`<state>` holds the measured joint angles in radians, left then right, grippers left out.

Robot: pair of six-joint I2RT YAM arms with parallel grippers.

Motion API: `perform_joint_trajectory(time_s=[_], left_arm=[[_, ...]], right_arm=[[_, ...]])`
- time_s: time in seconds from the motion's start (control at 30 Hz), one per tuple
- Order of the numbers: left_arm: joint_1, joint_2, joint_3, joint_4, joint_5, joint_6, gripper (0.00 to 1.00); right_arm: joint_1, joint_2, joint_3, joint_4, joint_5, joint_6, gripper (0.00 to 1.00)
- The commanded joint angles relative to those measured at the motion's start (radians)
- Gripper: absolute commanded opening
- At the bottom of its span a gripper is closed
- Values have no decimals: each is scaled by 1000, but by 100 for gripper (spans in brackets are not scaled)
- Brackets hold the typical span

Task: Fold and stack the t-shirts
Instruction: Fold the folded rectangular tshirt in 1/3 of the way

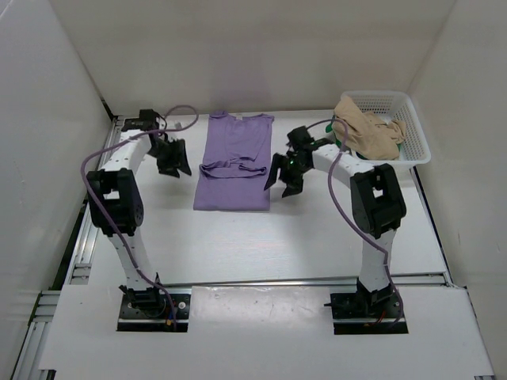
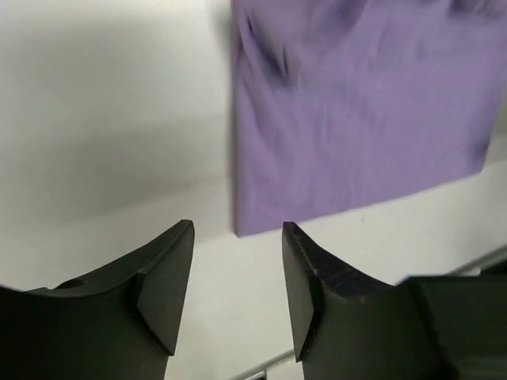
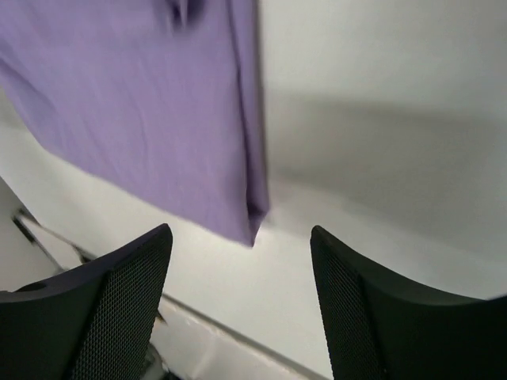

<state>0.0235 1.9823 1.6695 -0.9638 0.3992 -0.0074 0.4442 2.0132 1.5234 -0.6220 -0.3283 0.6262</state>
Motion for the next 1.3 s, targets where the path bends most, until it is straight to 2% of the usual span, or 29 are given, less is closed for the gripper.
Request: perform_joint_trajectory(time_s=[0.0, 0.13, 0.3, 0.33, 0.4, 0.43, 0.5, 0.53, 0.57, 0.63, 0.83, 1.0, 1.07, 1.13, 1.17, 1.2, 1.27], left_arm=[[-56, 4, -176, -69, 52, 7, 60], [-95, -5, -240, 2, 55, 7, 64], [-96, 6, -251, 63, 30, 7, 65], [-105, 15, -241, 63, 30, 7, 62], [-114, 44, -241, 63, 42, 7, 51], [-114, 55, -214, 63, 43, 7, 40], [-114, 73, -188, 63, 43, 7, 15], [-123, 84, -177, 50, 43, 7, 10], [-123, 84, -177, 40, 43, 7, 10], [-123, 60, -177, 40, 43, 7, 10], [-163, -118, -387, 16, -43, 7, 10], [-286, -232, -514, -107, -100, 7, 10], [-329, -275, -524, -107, -208, 7, 10], [-381, -303, -524, -170, -232, 7, 10], [-395, -313, -524, -185, -255, 7, 13], [-424, -329, -510, -205, -281, 7, 24], [-448, -358, -510, -226, -313, 7, 35]], right_arm=[[65, 21, -68, 31, -54, 24, 75], [88, 48, -89, 83, -66, 69, 74], [88, 68, -100, 114, -66, 92, 57], [88, 68, -100, 123, -66, 102, 47], [88, 68, -100, 136, -66, 102, 37], [88, 79, -100, 136, -66, 113, 25], [79, 79, -100, 136, -78, 113, 12], [79, 79, -100, 136, -89, 113, 7], [79, 79, -100, 136, -98, 113, 0], [79, 59, -118, 136, -98, 103, 0], [80, -54, -244, 78, -107, 20, 0], [116, -212, -417, 41, -87, -14, 0], [140, -276, -477, 41, -87, -14, 0], [168, -323, -554, 41, -87, -14, 0], [178, -332, -574, 41, -98, -14, 0], [189, -332, -589, 41, -98, -14, 3], [208, -355, -627, 41, -89, -14, 8]])
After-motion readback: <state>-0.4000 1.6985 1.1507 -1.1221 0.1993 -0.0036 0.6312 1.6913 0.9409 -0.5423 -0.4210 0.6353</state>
